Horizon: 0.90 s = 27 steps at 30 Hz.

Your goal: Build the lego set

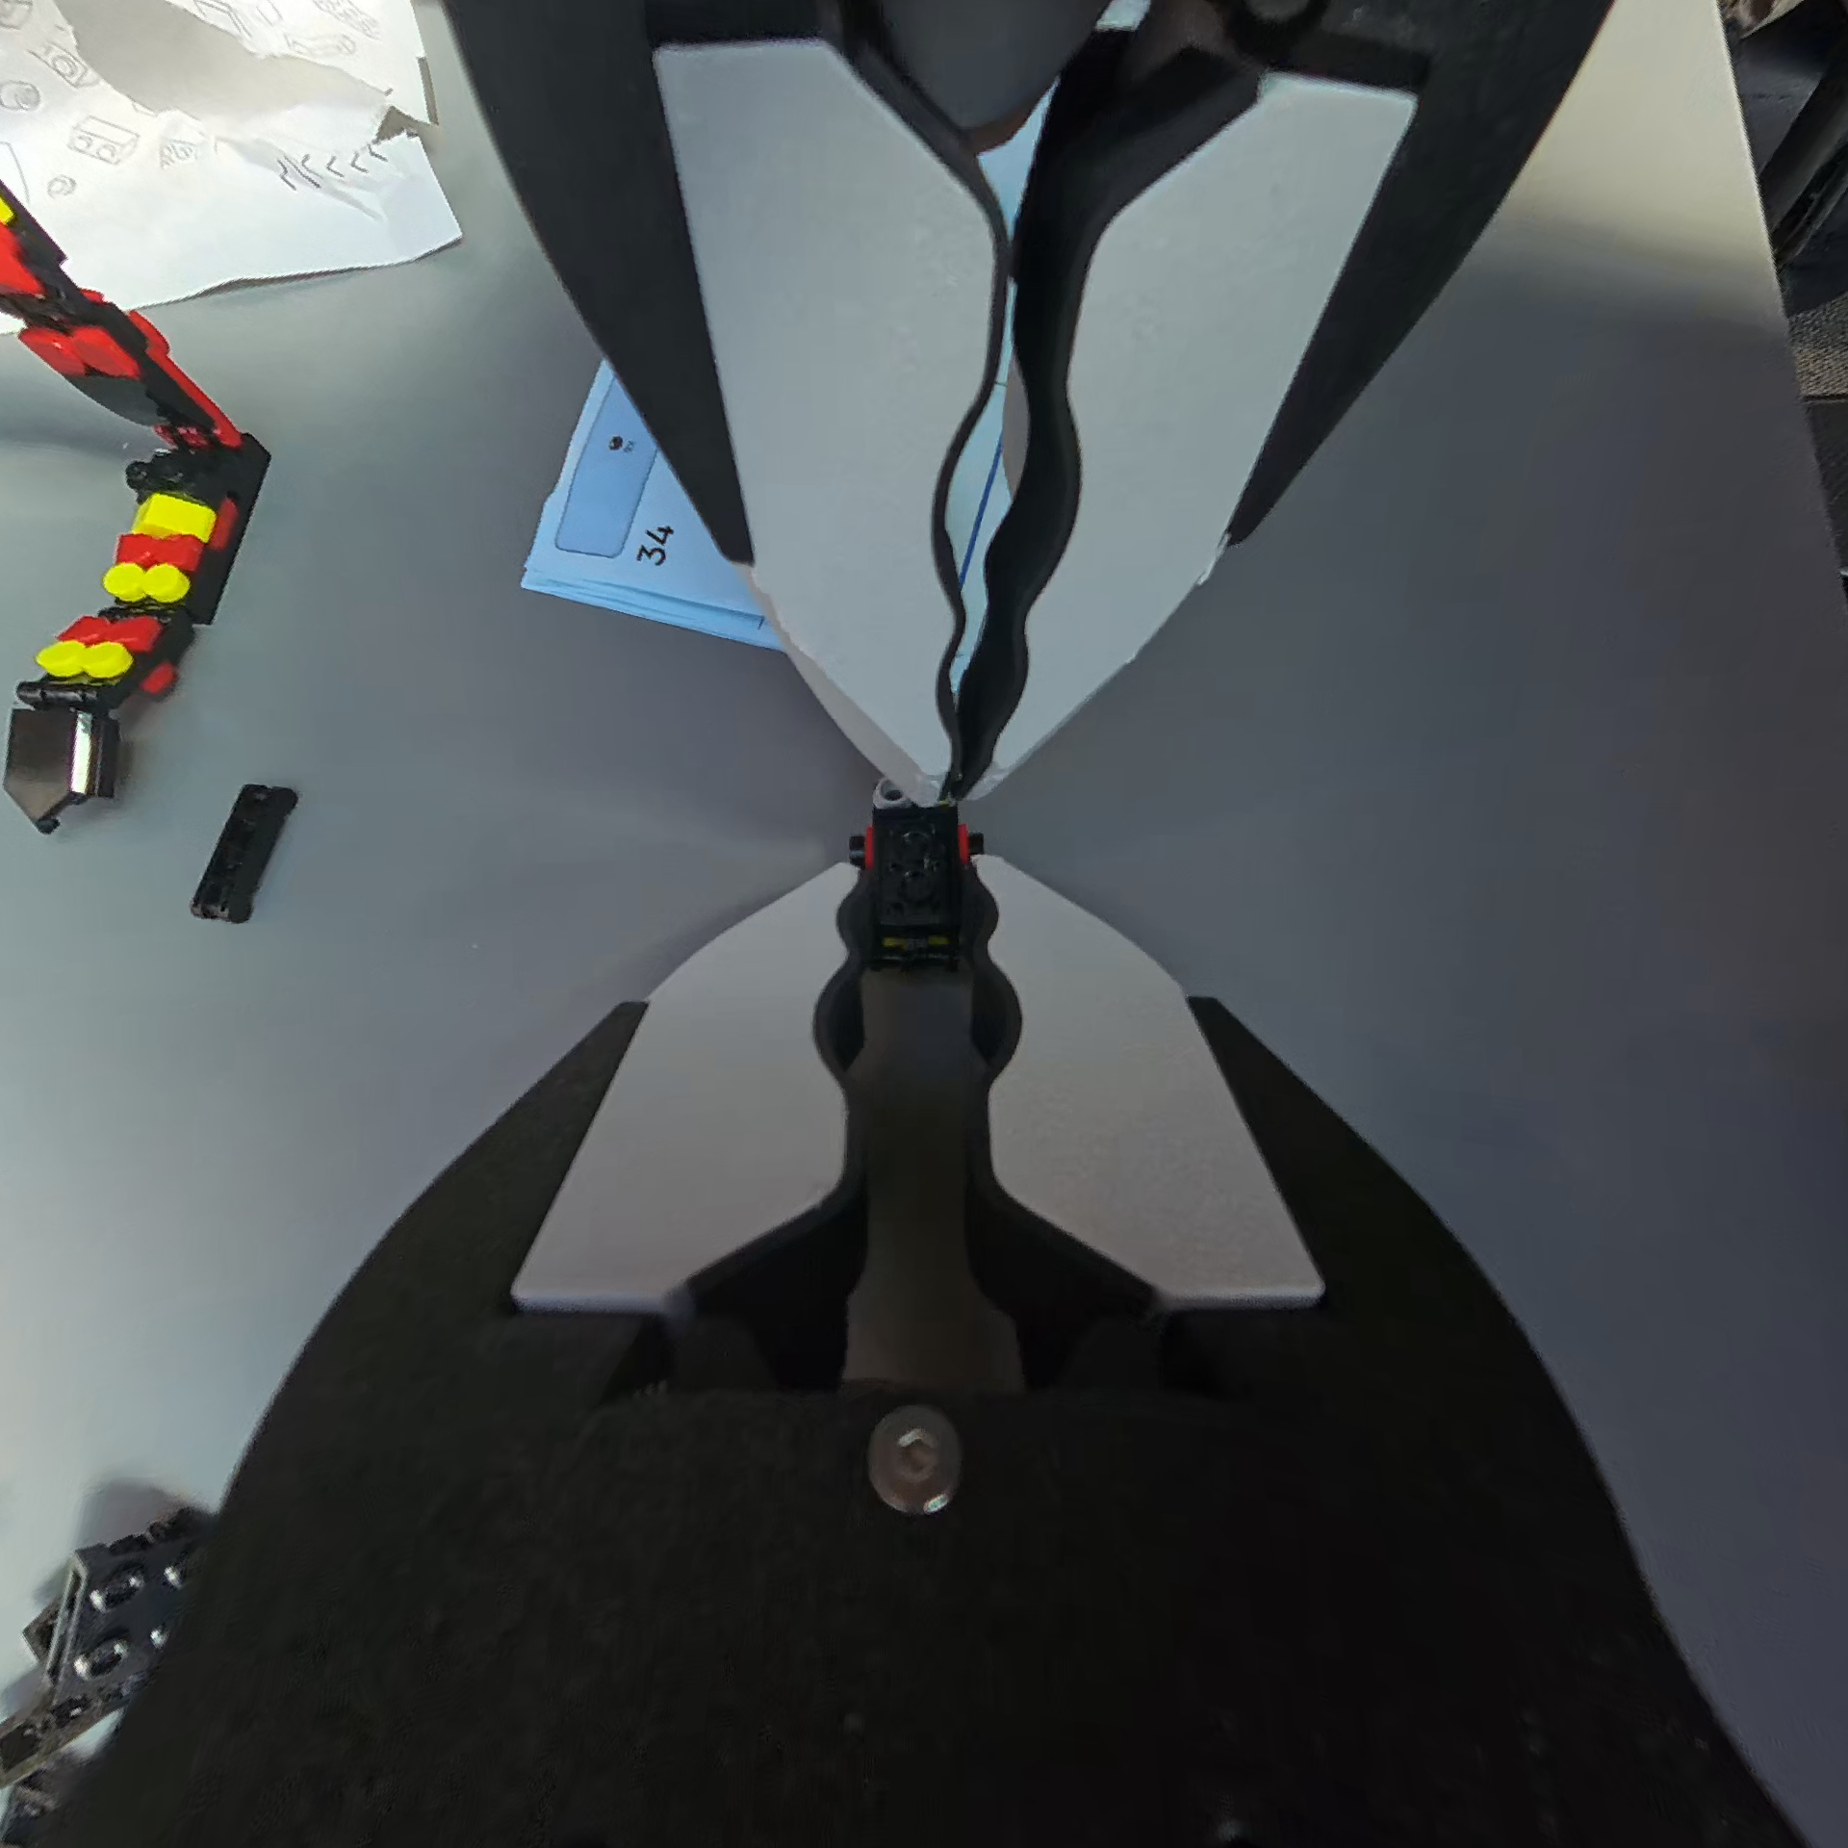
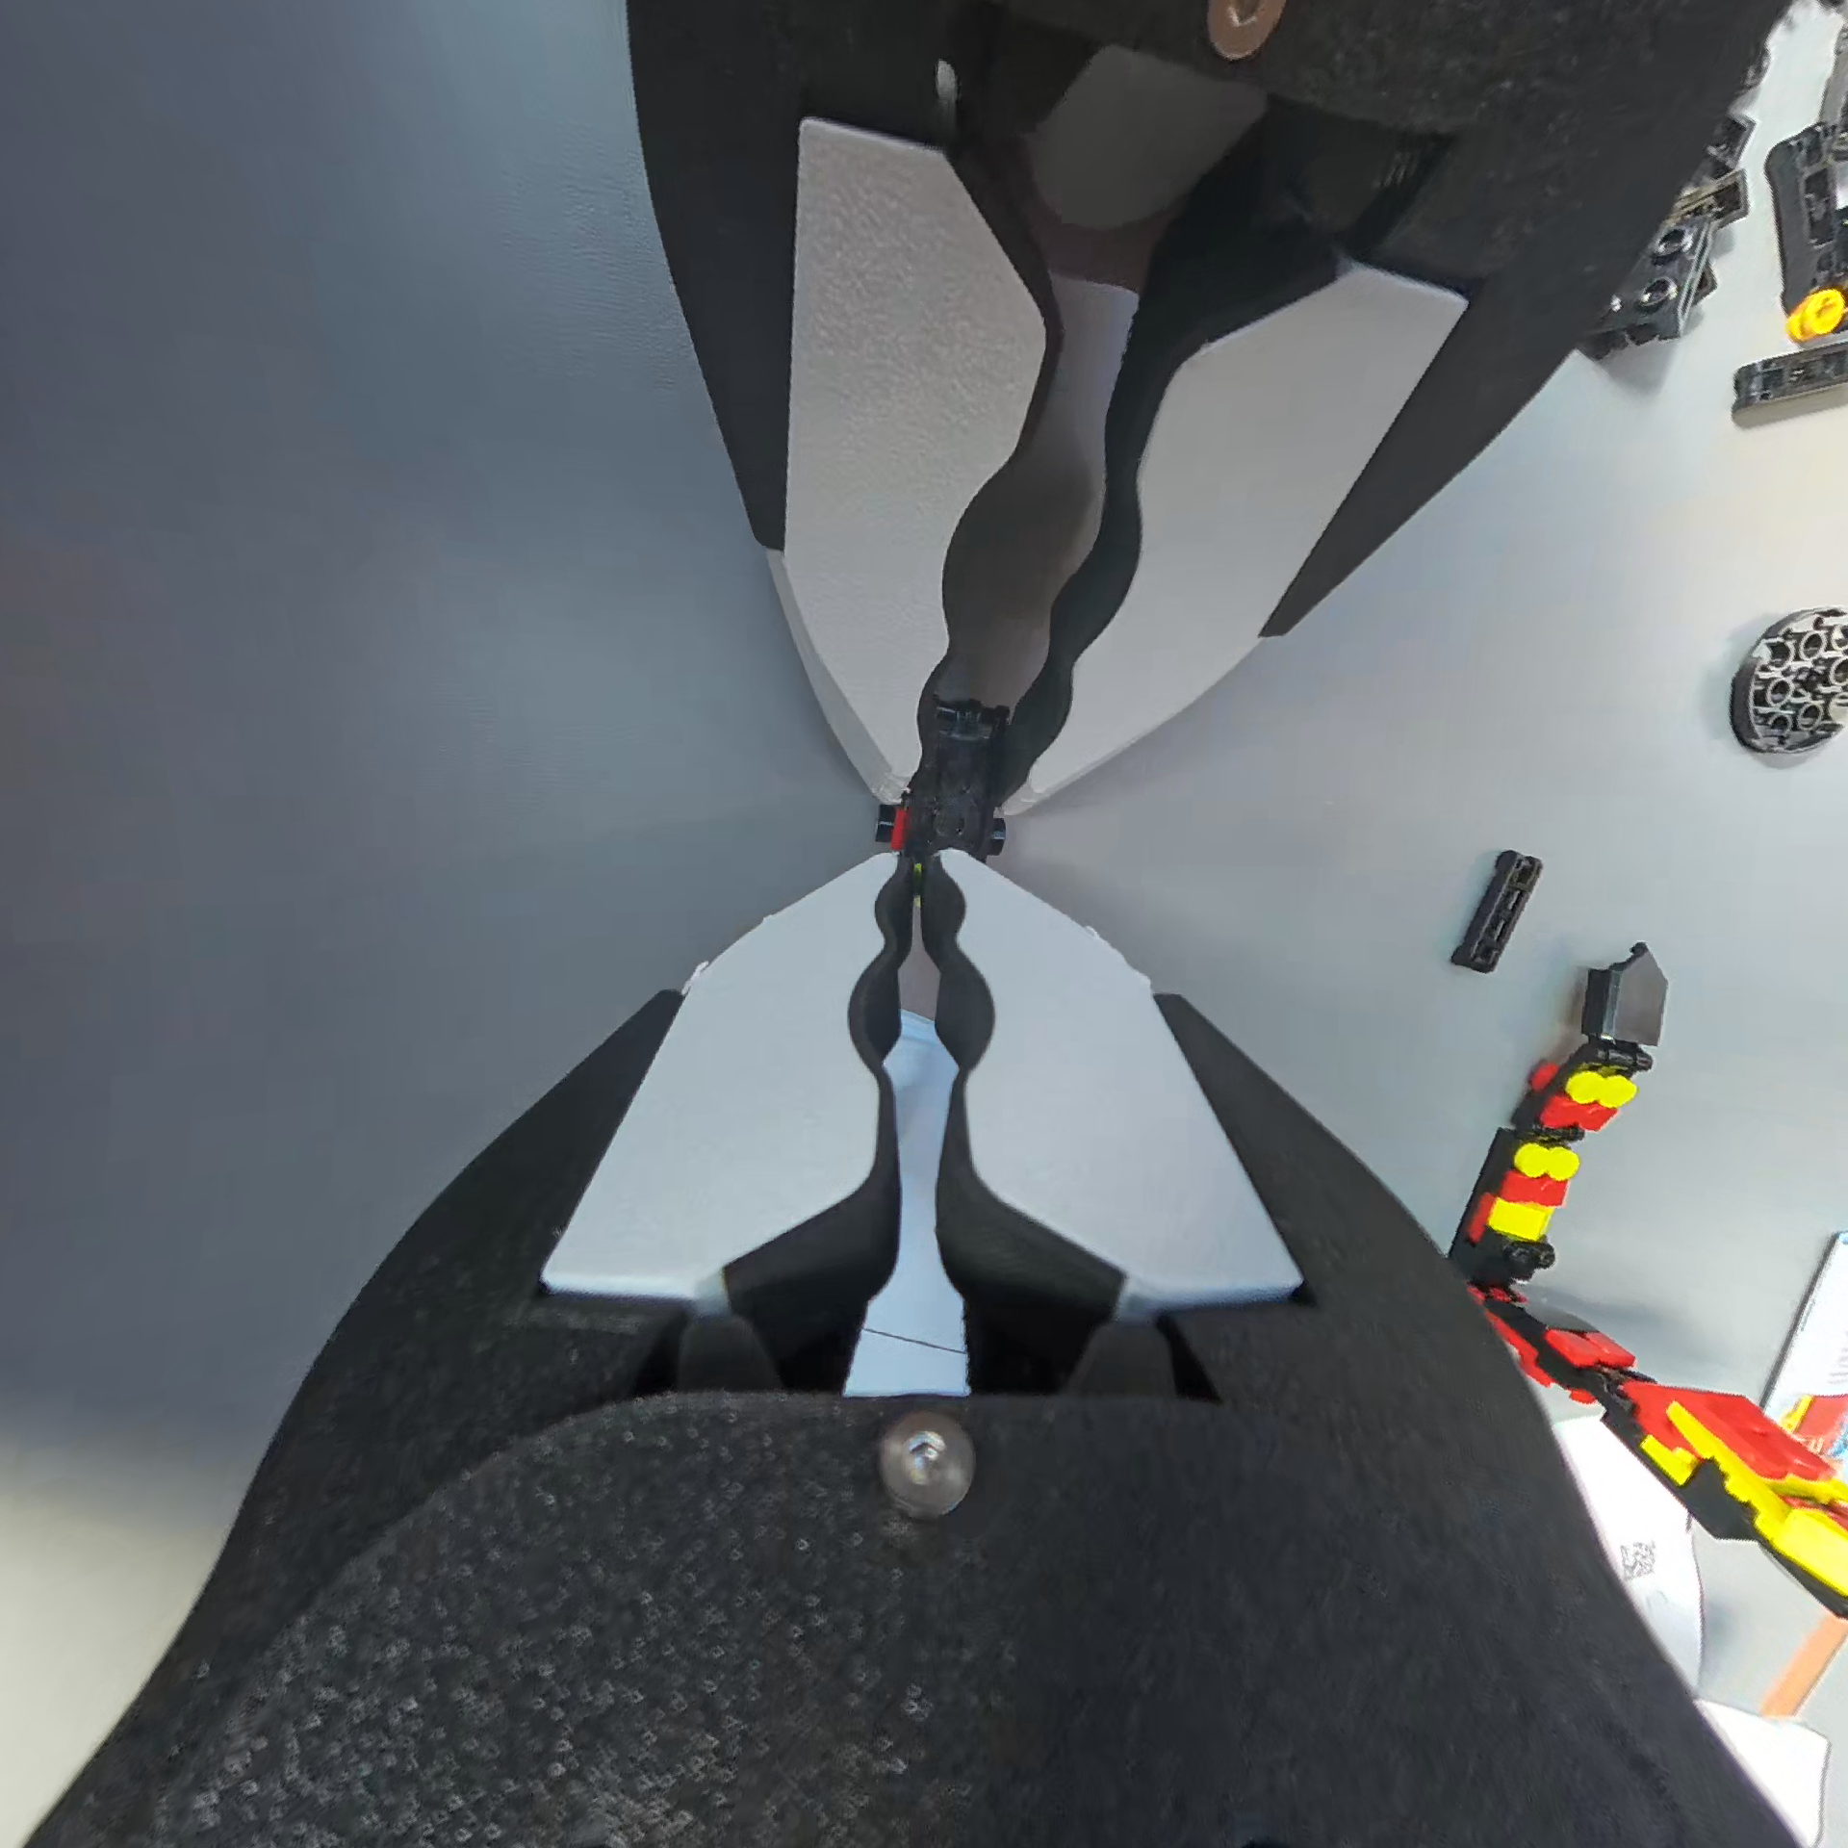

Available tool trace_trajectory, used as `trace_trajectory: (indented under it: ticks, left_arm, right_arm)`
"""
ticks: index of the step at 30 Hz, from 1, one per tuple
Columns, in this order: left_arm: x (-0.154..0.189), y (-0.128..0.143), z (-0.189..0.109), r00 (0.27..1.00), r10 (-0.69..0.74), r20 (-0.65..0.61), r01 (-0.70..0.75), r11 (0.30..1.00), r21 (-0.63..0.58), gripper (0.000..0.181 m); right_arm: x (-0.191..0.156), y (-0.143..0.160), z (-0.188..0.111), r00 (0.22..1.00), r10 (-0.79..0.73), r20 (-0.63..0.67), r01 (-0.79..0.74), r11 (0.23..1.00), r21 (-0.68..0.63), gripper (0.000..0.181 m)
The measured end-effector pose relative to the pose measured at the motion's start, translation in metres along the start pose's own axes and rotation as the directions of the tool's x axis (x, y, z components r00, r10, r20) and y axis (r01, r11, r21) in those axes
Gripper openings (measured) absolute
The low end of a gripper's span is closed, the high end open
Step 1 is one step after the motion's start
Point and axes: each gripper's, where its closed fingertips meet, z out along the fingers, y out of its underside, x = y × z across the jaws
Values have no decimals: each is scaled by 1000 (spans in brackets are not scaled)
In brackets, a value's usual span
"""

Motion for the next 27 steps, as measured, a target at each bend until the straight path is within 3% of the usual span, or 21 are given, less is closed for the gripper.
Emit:
trace_trajectory:
  ticks: [12, 27]
  left_arm:
    - [0, 0, 0, 1000, 3, -20, -3, 1000, 7, 17]
    - [0, 0, -1, 1000, 2, -27, -2, 1000, 7, 17]
  right_arm:
    - [1, 0, 0, 998, 65, 5, -65, 988, 143, 1]
    - [1, 1, 1, 997, 80, 8, -80, 982, 170, 2]
